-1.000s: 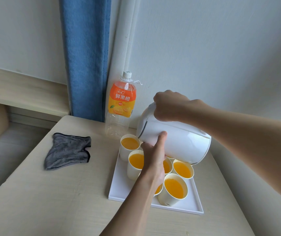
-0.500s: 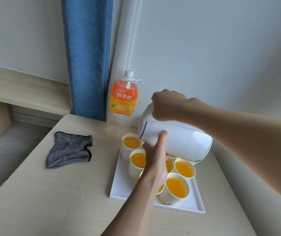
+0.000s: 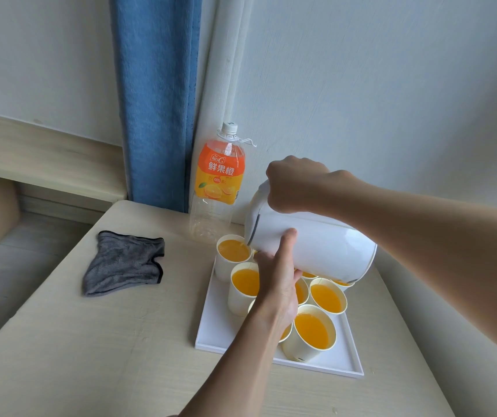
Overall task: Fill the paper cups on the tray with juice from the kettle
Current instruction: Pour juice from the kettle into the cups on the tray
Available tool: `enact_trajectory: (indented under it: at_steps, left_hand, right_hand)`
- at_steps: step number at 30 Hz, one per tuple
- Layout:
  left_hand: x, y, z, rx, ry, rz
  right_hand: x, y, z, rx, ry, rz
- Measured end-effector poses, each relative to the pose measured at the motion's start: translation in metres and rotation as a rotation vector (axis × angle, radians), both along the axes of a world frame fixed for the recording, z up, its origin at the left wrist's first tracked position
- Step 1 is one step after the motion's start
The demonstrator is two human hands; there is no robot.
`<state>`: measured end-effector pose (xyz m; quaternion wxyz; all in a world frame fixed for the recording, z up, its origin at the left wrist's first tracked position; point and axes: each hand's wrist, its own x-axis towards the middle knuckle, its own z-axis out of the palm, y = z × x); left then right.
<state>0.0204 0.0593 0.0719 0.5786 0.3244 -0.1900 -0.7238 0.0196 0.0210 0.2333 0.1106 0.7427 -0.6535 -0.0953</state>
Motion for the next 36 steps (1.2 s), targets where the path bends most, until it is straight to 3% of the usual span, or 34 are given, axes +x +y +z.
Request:
enact_trajectory:
  at_steps: [11, 23, 36]
  left_hand:
    - [-0.002, 0.014, -0.002, -0.028, -0.135, -0.017]
    - [-0.016, 0.064, -0.011, 0.124, -0.02, -0.046]
    - [-0.008, 0.061, -0.011, 0.127, 0.026, -0.04]
  right_hand:
    - [-0.023, 0.015, 0.006, 0.027, -0.155, -0.137]
    - [-0.018, 0.048, -0.007, 0.113, -0.04, -0.076]
    - [-0.002, 0.052, -0.003, 0.123, 0.022, -0.053]
